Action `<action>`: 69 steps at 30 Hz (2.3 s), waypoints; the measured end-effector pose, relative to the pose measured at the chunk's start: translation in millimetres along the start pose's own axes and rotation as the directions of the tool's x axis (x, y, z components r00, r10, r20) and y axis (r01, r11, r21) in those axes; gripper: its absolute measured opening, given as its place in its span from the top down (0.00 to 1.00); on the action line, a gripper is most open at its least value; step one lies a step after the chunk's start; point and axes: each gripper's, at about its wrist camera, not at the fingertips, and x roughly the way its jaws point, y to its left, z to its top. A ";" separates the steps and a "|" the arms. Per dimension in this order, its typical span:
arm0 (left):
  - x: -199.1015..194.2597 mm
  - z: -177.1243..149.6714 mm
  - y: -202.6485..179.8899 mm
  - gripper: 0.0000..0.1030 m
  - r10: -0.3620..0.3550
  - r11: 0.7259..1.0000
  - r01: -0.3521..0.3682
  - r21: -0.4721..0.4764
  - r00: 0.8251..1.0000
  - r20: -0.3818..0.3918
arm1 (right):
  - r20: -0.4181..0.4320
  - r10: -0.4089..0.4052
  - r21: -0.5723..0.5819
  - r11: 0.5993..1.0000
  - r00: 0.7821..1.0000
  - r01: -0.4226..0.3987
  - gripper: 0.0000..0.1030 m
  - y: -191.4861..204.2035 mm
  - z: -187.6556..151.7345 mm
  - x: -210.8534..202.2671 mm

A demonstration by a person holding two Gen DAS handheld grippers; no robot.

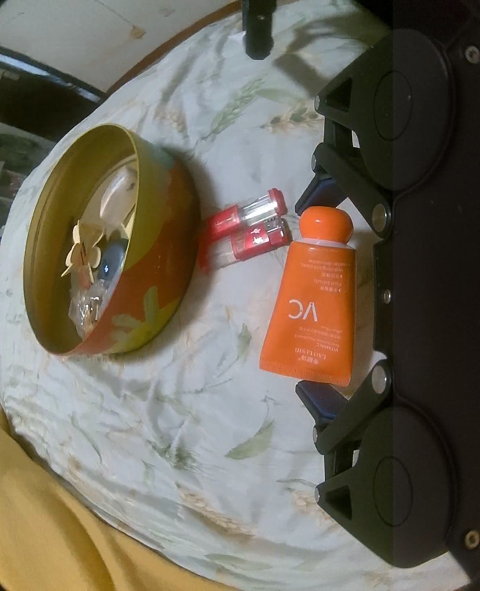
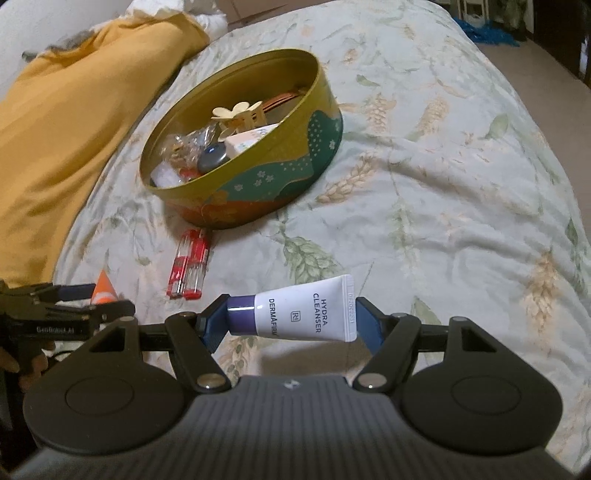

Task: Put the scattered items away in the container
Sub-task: 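Grasp the orange VC tube with the left gripper while the right holds the cleanser, then drop the cleanser tube into the tin with the right gripper while the left holds the VC tube, then withdraw the open right gripper from the tin toward the red lighters, then grasp a red lighter with the right gripper while the left holds the VC tube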

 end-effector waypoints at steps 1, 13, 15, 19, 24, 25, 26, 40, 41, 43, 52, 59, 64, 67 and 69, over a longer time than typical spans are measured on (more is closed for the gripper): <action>0.0 -0.5 0.3 0.09 0.004 1.000 -0.004 -0.004 1.000 0.005 | -0.003 -0.004 -0.007 1.000 1.000 0.004 0.30 1.5 0.8 -0.1; -6.4 -8.8 17.6 0.09 0.049 0.999 -0.047 -0.023 0.996 0.077 | -0.012 -0.035 -0.031 0.999 0.999 0.035 0.30 24.5 44.0 0.0; -5.4 -13.3 19.7 0.09 0.048 0.999 -0.047 -0.021 0.996 0.073 | -0.002 -0.031 -0.037 0.999 1.000 0.031 0.30 31.7 58.9 0.4; -7.9 -16.1 23.5 0.09 0.021 0.999 -0.019 -0.037 0.996 0.081 | 0.016 -0.020 -0.060 0.998 1.000 0.021 0.30 49.4 92.6 2.4; -10.1 -17.9 20.2 0.09 0.002 1.000 -0.001 -0.016 0.996 0.095 | 0.025 0.003 -0.075 0.997 1.000 -0.001 0.29 71.7 130.4 8.1; -10.5 -17.9 19.3 0.09 0.001 1.000 0.000 -0.012 0.995 0.097 | 0.025 0.005 -0.081 0.997 1.000 -0.003 0.29 76.5 136.9 10.4; -10.5 -18.0 18.7 0.09 0.000 1.000 0.001 -0.009 0.995 0.098 | 0.024 0.004 -0.087 0.996 1.000 -0.002 0.29 81.5 143.1 13.1; -14.1 -18.4 25.9 0.09 -0.029 0.998 0.035 -0.048 0.994 0.105 | 0.023 0.001 -0.103 0.995 1.000 0.001 0.00 117.2 149.6 33.1; -14.4 -18.2 26.2 0.09 -0.027 0.998 0.033 -0.050 0.994 0.106 | 0.011 0.001 -0.114 0.993 1.000 0.001 0.00 118.0 143.3 33.6; -15.4 -17.5 26.3 0.09 -0.021 0.998 0.027 -0.053 0.994 0.107 | -0.017 0.003 -0.136 0.991 1.000 -0.005 0.00 119.5 130.5 36.0; -18.3 -15.6 26.6 0.09 -0.008 0.998 0.014 -0.061 0.994 0.111 | -0.116 -0.062 -0.225 0.974 0.991 0.035 0.10 124.7 79.5 64.0; -18.2 -15.0 27.3 0.09 -0.007 0.998 0.014 -0.065 0.994 0.110 | -0.184 -0.109 -0.200 0.977 0.977 0.071 0.25 118.3 55.2 95.7; -18.1 -14.9 28.0 0.09 -0.010 0.998 0.018 -0.067 0.994 0.110 | -0.195 -0.145 -0.220 0.970 0.970 0.101 0.32 119.6 47.5 112.7; -17.6 -15.4 28.4 0.09 -0.012 0.997 0.019 -0.069 0.994 0.107 | -0.202 -0.149 -0.225 0.969 0.968 0.102 0.35 122.0 44.4 120.5; -17.3 -15.8 28.7 0.09 -0.011 0.997 0.018 -0.071 0.994 0.107 | -0.196 -0.160 -0.235 0.965 0.967 0.112 0.35 126.2 42.8 124.2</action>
